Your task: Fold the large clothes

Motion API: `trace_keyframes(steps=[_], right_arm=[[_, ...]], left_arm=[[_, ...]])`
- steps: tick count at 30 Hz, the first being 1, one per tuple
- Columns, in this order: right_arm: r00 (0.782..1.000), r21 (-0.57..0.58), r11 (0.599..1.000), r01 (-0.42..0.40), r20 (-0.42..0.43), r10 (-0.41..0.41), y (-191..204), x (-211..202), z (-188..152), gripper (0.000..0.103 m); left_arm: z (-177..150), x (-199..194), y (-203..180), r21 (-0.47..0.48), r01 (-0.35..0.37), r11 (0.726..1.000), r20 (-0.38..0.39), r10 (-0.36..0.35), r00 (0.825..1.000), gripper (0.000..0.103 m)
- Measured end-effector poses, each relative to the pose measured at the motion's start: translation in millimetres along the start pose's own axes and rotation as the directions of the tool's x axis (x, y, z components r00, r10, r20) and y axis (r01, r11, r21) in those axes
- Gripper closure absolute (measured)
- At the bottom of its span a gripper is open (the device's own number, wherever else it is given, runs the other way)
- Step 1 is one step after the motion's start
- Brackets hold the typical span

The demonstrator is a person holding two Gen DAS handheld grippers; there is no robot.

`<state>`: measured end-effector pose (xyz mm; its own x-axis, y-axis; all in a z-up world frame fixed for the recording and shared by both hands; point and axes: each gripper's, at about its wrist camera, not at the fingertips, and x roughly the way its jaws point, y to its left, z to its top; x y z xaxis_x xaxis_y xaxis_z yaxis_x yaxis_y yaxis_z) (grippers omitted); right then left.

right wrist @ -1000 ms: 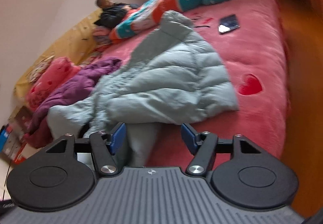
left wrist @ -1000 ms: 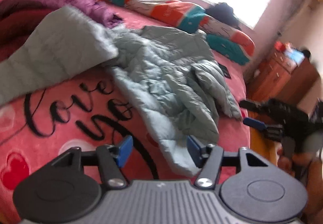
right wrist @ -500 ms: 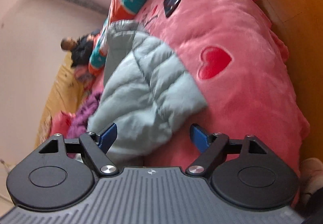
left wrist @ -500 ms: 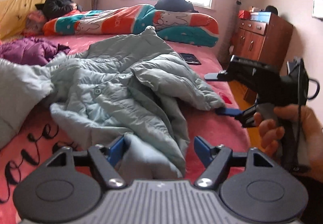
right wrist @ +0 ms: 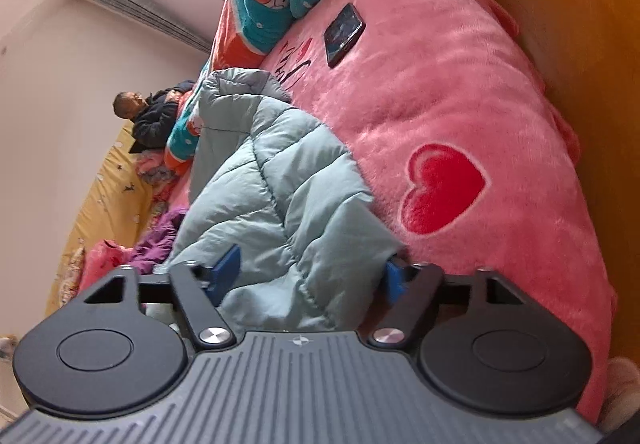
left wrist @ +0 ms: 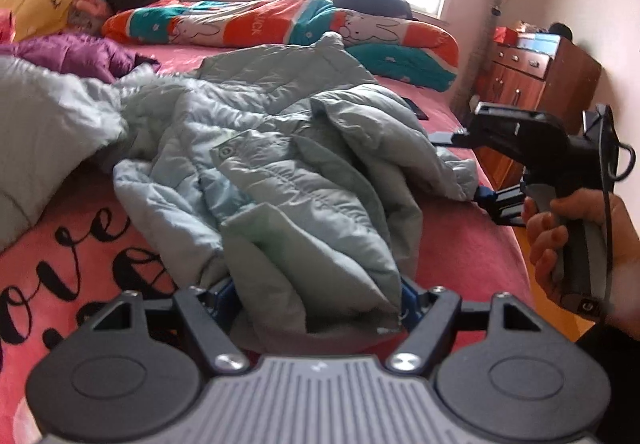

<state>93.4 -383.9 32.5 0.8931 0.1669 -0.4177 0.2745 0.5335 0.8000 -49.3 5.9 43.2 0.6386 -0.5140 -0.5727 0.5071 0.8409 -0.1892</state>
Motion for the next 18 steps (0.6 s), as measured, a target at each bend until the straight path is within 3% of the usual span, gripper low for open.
trace_keyframes(steps=[1, 3, 9, 14, 18], right_arm=[[1.000, -0.004, 1.000, -0.003, -0.003, 0.003, -1, -2, 0, 0.028], [1.000, -0.021, 1.000, 0.010, -0.018, -0.011, -1, 3, 0, 0.053], [0.998, -0.075, 0.995, 0.067, -0.011, -0.068, 4, -10, 1, 0.080], [0.986, -0.147, 0.977, 0.153, 0.090, -0.141, 15, -38, 11, 0.090], [0.949, -0.222, 0.938, 0.266, 0.233, -0.213, 25, -69, 23, 0.093]], left_arm=[[0, 0, 2, -0.005, 0.000, 1.000, 0.000, 0.000, 1.000, 0.028], [0, 0, 3, -0.008, 0.001, 1.000, 0.001, -0.001, 1.000, 0.027], [-1, -1, 11, -0.049, 0.030, 0.998, 0.015, -0.029, 0.999, 0.024], [1, -3, 14, -0.080, 0.063, 0.995, 0.024, -0.061, 0.998, 0.016], [-1, -4, 11, -0.080, 0.083, 0.993, 0.020, -0.081, 0.996, 0.011]])
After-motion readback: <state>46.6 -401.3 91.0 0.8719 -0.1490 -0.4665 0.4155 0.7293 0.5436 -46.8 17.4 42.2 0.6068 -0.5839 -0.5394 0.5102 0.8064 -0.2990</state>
